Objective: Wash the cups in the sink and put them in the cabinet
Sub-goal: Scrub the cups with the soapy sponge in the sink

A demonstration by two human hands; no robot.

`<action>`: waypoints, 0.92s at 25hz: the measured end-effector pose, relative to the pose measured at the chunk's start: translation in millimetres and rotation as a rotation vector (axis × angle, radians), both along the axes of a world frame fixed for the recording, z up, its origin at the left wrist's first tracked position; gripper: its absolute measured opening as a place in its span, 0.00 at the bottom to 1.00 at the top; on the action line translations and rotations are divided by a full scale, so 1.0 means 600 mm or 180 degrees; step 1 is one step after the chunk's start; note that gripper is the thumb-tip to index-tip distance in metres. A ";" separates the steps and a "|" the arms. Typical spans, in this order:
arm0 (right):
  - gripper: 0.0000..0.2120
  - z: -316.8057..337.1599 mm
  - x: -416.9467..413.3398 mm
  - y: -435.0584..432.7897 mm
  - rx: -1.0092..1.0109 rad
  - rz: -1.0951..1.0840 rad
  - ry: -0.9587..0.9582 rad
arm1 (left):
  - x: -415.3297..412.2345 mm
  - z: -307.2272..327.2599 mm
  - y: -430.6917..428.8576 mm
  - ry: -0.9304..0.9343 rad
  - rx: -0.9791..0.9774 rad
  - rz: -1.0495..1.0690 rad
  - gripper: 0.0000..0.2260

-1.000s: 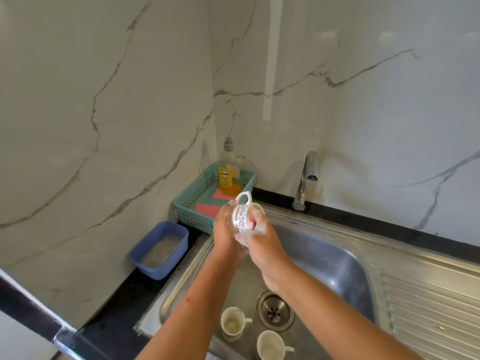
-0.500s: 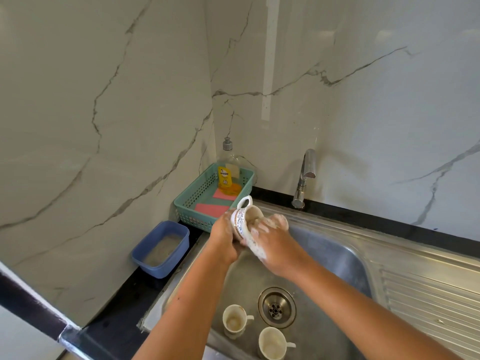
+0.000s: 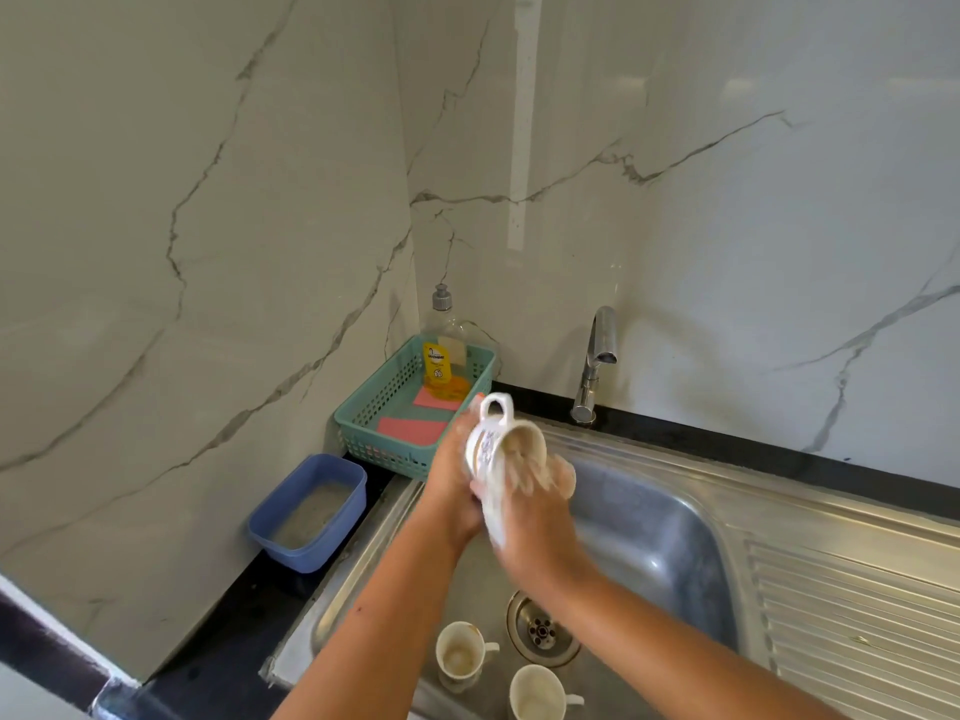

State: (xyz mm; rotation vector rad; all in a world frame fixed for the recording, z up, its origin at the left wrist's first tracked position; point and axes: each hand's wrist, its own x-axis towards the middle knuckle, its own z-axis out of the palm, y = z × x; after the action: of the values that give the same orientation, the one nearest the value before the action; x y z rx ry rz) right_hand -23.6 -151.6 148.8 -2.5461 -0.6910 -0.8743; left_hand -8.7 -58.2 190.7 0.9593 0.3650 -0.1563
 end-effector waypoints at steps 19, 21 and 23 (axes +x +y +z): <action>0.07 0.032 0.064 -0.064 -0.1277 0.1120 -0.0985 | 0.013 0.027 0.003 -0.0387 -0.0240 -0.0249 0.08; 0.05 0.044 0.091 -0.093 -0.1868 0.1378 -0.1341 | 0.016 0.022 0.001 -0.0043 -0.0096 -0.0384 0.09; 0.04 0.049 0.089 -0.093 -0.1783 0.1256 -0.1249 | 0.020 0.016 0.001 -0.0046 -0.0049 -0.0376 0.15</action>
State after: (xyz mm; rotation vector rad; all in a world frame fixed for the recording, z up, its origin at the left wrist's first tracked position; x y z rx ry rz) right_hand 29.9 -207.2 178.3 -2.5436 -1.6995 -1.1702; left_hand 3.5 -57.4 200.3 0.9667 0.2936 -0.2594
